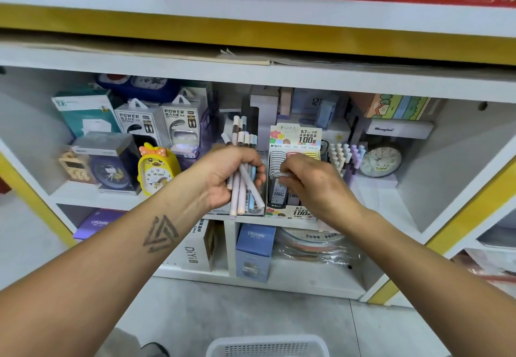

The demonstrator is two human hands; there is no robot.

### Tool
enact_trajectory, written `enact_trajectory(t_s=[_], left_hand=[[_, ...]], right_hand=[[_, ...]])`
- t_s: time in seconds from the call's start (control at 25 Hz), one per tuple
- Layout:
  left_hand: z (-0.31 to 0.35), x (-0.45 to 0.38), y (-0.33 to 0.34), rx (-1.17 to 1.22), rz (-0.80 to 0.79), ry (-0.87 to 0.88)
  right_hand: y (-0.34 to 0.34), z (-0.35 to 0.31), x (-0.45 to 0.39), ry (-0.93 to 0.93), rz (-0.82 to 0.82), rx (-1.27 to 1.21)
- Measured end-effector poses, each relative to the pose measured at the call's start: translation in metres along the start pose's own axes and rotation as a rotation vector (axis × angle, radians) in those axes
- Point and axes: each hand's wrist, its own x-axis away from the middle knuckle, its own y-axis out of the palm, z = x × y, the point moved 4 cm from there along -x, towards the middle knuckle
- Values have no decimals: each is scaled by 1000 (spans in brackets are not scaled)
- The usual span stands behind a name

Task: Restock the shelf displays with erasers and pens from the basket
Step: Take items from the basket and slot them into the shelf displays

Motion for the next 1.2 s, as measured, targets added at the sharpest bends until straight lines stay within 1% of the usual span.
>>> enact_trajectory(t_s=[0.08,0.16,0.2,0.24,0.28,0.36,0.4,0.44,0.48,0.56,0.64,0.76,0.84,0.88,0.96,1.0,1.04,1.08,1.12,1.2], left_hand=[[-1,1,3,-1,-15,3],[-2,1,9,-13,-53,-2],[-3,2,14,-22,-88,-11],[-5,3,19,-28,-131,-23],[-8,3,26,-31,-179,-37],[-15,5,40,-42,-276,-62],[-19,6,47,-56,-320,-70],[-23,6,55,-70,-362,-77],[-26,7,63,-75,-397,-84],[-30,7,77,-69,-445,-92],[-33,5,89,-64,-470,-94],[-37,6,102,-36,-520,-112],[-39,4,106,-3,-505,-102],[-39,1,106,20,-481,-96],[-38,-4,105,74,-437,-109],[-38,-6,104,89,-427,-119],[-37,-8,102,82,-412,-119],[-36,-9,100,61,-389,-109],[-36,-10,98,42,-367,-100],[-35,-11,97,37,-351,-100]], right_hand=[[1,2,2,4,-47,96],[-4,4,4,33,-25,172],[-8,6,5,73,2,147],[-13,9,5,155,31,60],[-18,15,6,285,61,-87],[-28,29,11,564,126,-510],[-31,32,14,656,150,-704],[-36,34,18,697,161,-833],[-41,35,21,704,157,-899],[-51,39,27,717,151,-926],[-59,46,35,752,161,-966],[-67,55,47,771,156,-1096],[-75,65,52,820,225,-1111],[-82,72,55,847,310,-1113],[-99,91,61,866,546,-1094],[-109,100,65,855,650,-1040],[-117,107,67,833,714,-951],[-122,112,68,801,726,-836],[-123,114,68,762,688,-700],[-114,113,66,666,521,-394]])
